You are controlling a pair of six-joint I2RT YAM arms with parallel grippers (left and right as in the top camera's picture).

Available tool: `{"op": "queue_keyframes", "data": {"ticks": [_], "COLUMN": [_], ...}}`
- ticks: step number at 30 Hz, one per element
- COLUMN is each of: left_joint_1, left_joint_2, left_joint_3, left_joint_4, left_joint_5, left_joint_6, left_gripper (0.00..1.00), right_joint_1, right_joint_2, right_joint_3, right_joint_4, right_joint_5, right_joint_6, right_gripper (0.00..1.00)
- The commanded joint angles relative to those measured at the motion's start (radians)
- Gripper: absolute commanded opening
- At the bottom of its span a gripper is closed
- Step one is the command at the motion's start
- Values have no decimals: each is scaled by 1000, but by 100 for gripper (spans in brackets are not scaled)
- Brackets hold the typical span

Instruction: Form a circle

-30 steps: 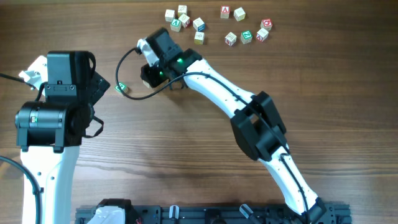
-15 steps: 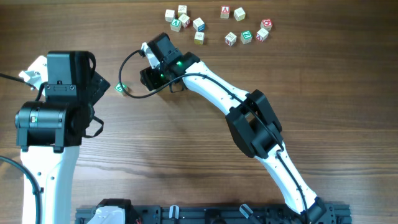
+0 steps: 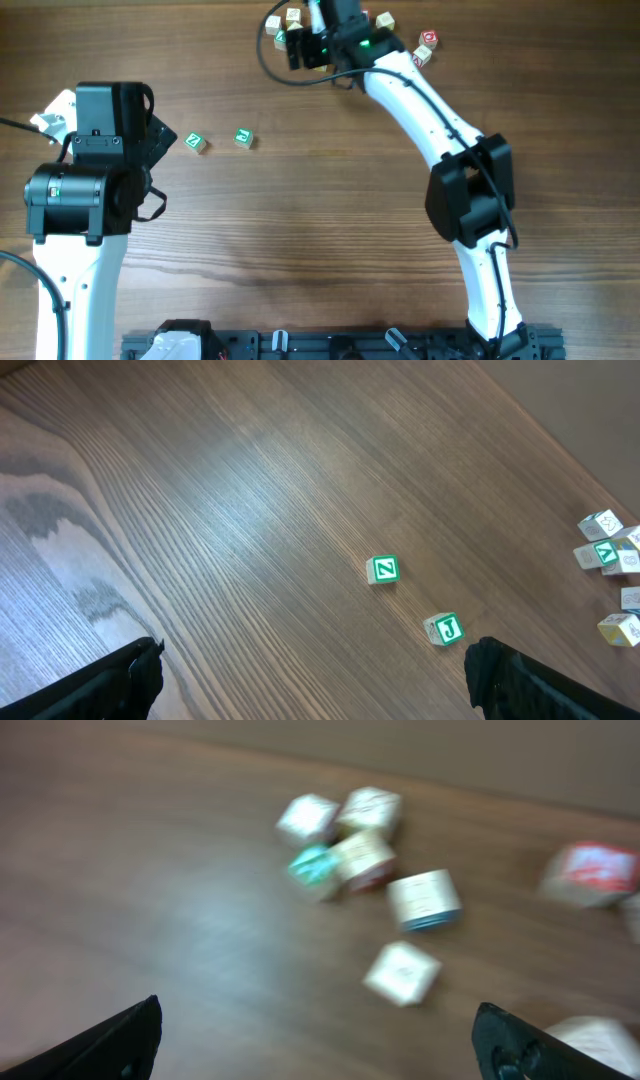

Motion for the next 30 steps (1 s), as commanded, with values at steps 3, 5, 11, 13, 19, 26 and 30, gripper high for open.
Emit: {"op": "queue_keyframes", "data": {"ticks": [3,5,11,13,19,26,30], "left_joint_1": [5,5,5,5,5,5,5], "left_joint_2": [1,1,1,1,1,1,1], "left_joint_3": [8,8,8,8,8,8,8], "left_joint_4": [0,0,0,0,0,0,0], "left_joint_5": [2,2,2,2,2,2,2], "left_joint_6": [5,5,5,5,5,5,5], "left_gripper": [100,100,100,100,100,100,100], "right_joint_1": [-107,-129,-185,-186,-179,-178,-172], "right_joint_2": [98,137,217,237,284,272,161], "right_joint_3": [8,8,8,8,8,9,9], "right_joint_4": [101,142,192,184,108,12,-70], "right_joint_5": [43,-60,-42,-65,-56,50,25], "right_joint_6": [-7,-62,-57,-97,-146,-172,-156], "right_gripper": [99,100,99,100,83,45,25]}}
